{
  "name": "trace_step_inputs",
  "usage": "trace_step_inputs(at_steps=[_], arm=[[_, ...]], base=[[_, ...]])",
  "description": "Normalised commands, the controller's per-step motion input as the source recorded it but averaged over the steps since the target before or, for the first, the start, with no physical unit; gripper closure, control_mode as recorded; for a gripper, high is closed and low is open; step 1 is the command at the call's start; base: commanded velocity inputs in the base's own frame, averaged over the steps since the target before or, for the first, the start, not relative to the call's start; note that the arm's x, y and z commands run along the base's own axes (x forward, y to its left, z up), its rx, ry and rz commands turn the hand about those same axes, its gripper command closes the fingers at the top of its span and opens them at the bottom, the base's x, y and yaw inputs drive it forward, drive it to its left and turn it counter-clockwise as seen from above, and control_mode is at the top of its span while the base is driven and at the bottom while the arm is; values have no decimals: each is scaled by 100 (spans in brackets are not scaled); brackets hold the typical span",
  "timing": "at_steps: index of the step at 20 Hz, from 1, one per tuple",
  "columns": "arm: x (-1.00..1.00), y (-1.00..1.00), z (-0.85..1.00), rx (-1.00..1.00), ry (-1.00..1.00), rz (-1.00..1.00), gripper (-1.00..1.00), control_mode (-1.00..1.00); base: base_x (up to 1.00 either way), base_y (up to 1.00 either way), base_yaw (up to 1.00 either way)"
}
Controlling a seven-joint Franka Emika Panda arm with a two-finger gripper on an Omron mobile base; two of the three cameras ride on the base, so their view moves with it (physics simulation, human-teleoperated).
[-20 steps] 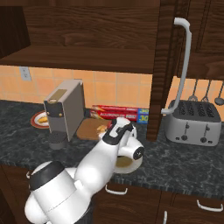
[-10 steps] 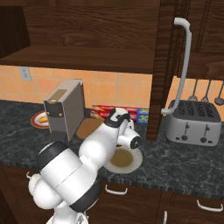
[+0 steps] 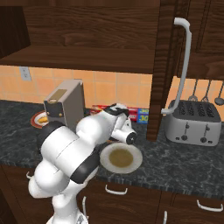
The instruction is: From the different types of pastries on the counter, select a croissant and place it on the cutting board. Then retrieve a jar of jam from the cabinet and place it alongside the croissant on the cutting board.
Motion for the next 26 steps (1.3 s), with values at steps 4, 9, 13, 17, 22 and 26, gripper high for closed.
trace_step_inputs(at_steps=[4,9,13,17,22,26], arm=[[24,-23,-30,3,0,5,100,-100],[8,-43,-18,4,0,8,100,-100],[1,-10,-14,1,1,5,100,-100],[2,0,-38,0,0,0,100,-100],[17,7,-55,0,0,3,100,-100],[87,11,-29,0,0,0,100,-100]], base=[[0,0,0],[0,0,0],[0,0,0],[0,0,0],[0,0,0],[0,0,0]])
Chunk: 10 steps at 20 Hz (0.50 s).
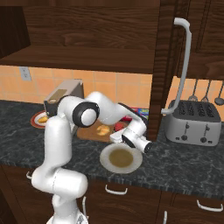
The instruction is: From the different types of pastries on the counter, select a croissant and place it on the cutting board. Then retrieve a jar of jam from the cabinet and place it alongside the croissant on the cutting board.
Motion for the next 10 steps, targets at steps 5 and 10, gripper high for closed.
trace_step_inputs(at_steps=[5,10], arm=[[79,18,-31,0,0,0,-100,-100],[-4,0,-18,0,1,0,-100,-100]], base=[[0,0,0],[0,0,0]])
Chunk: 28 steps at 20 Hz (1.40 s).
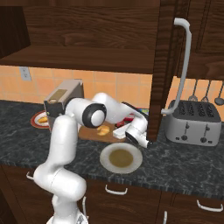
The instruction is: From the different types of pastries on the counter, select a croissant and place it on the cutting board. Then retrieve a jar of jam from the cabinet and place it alongside the croissant on the cutting board.
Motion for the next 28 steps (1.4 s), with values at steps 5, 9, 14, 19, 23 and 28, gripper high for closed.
trace_step_inputs(at_steps=[5,9,14,19,23,28], arm=[[-48,0,17,0,0,1,-100,-100],[-79,0,51,0,0,0,-100,-100],[-74,-13,61,0,13,-8,-100,-100],[-76,-12,45,0,21,-36,-100,-100],[-100,-25,51,0,12,-40,-100,-100],[-100,-22,50,0,12,-48,-100,-100]], base=[[0,0,0],[0,0,0],[0,0,0],[0,0,0],[0,0,0],[0,0,0]])
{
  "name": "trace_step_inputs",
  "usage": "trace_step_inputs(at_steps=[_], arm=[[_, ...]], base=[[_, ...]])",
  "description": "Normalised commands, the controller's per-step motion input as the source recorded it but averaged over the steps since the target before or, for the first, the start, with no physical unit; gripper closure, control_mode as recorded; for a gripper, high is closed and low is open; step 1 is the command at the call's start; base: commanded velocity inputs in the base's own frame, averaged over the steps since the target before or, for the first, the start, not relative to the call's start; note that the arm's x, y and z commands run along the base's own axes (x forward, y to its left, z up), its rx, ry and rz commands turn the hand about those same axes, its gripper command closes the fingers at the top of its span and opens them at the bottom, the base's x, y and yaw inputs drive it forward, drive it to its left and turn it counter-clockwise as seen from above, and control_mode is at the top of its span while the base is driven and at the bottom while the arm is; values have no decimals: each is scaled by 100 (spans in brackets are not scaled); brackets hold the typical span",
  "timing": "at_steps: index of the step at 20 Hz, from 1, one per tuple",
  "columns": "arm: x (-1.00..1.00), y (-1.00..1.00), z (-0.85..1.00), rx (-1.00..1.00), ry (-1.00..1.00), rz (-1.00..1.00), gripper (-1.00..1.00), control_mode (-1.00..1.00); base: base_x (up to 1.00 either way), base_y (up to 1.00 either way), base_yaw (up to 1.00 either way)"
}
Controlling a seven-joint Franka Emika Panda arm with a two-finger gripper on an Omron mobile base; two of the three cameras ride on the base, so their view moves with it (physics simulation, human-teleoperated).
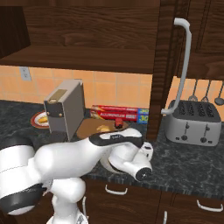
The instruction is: From the different types of pastries on the counter, select a croissant and place it on the cutting board. Then retrieve a jar of jam from the cabinet and place it alongside the croissant on the cutting board.
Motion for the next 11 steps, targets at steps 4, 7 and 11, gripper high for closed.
trace_step_inputs(at_steps=[4,7,11], arm=[[-100,-15,61,0,14,-50,-100,-100],[-100,-1,59,-1,14,-49,-100,-100],[-81,0,27,0,27,-47,-100,-100]], base=[[0,0,0],[0,0,0],[0,0,0]])
